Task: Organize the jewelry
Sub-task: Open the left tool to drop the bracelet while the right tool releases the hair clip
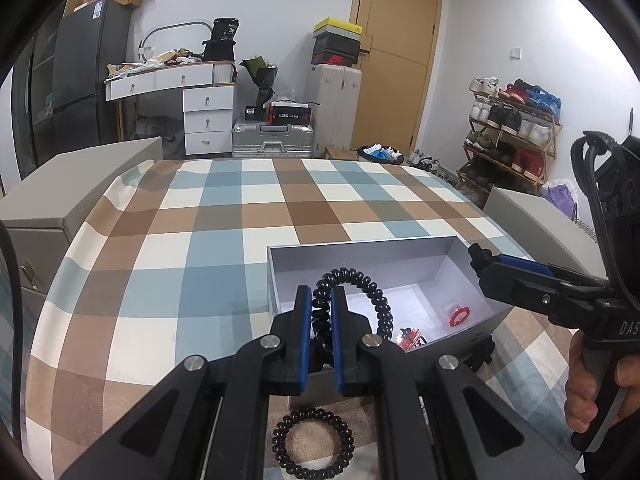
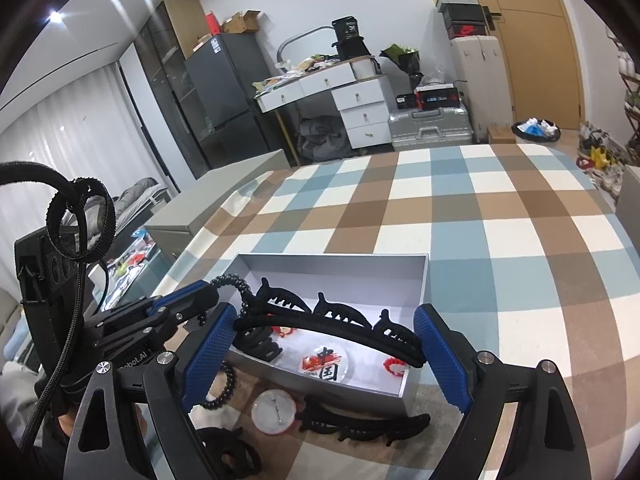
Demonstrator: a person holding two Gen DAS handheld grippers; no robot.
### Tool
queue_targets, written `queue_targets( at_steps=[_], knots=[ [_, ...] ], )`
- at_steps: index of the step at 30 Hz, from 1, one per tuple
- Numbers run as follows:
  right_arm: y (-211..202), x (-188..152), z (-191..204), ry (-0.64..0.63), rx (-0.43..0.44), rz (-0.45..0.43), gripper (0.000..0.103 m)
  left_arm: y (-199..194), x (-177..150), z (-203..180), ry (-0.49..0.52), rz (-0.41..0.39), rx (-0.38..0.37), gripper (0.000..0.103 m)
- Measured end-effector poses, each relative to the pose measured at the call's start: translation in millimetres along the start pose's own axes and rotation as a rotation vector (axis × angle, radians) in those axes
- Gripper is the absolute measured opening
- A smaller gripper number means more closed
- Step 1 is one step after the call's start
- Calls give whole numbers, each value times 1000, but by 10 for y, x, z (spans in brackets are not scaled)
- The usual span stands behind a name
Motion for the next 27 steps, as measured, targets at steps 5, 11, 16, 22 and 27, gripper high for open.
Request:
queue_targets(
  at_steps=[5,11,16,22,27],
  knots=[
    [2,5,-5,-1,-5,4,91,13,-8,-29,11,3,0,5],
    [-18,18,-19,1,4,11,92,10,-11,-45,24,3,1,5],
    [-59,28,-49,7,-7,5,94,7,-13,-54,25,-1,-2,5],
    [-135,45,-87,7,-19,7,96,-52,15,-72,32,-4,-4,36],
    [-222,89,-118,-9,-41,18,99,-198,64,-35,-4,-16,-29,73]
  ],
)
Point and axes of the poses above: each gripper's, at about its wrist camera, not at the fingertips, and y roughly the way its jaws point, z to its left, x to its top, the point moved 3 cm from there along y, roughly the way its jaws point, and after that the axes turned 3 degrees about -y, right-handed, at the moved point
